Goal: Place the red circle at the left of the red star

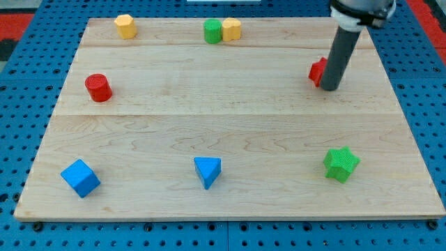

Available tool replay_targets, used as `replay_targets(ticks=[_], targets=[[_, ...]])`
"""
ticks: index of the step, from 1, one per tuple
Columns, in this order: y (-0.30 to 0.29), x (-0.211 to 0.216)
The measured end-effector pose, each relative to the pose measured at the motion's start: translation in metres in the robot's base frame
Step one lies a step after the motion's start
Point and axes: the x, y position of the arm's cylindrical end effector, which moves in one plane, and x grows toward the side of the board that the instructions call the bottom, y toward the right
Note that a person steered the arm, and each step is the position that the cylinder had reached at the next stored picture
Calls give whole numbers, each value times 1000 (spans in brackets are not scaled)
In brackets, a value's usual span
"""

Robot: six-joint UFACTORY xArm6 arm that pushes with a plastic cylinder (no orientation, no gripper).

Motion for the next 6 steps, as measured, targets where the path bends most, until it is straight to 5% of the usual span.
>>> replay_targets(ticks=[2, 3, 5, 6], targets=[[-18, -82], [-58, -39], [-238, 65], [-276, 61]])
